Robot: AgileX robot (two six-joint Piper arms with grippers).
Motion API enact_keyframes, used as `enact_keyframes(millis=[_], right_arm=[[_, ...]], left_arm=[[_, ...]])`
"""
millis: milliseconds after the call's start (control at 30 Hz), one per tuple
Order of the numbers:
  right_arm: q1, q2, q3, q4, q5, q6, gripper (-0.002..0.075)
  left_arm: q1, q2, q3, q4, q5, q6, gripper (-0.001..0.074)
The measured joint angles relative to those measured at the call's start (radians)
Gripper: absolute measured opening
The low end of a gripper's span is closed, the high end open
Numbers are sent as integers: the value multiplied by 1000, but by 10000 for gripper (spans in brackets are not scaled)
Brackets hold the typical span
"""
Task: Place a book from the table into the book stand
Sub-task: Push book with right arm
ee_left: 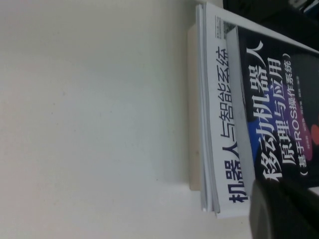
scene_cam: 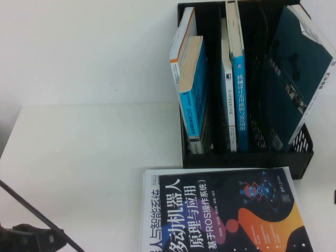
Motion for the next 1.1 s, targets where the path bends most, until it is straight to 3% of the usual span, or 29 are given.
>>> enact_keyframes(millis=[500,767,1100], right_arm=[[2,305,0,103,-66,-133,8],[62,387,0,123,-130,-149,8],[66,434,-2,128,-148,-162,8]], left_arm=[[0,23,-2,-40,37,45,-2],[0,23,-2,-44,63,45,-2],[0,23,-2,-46,92,56,-2]])
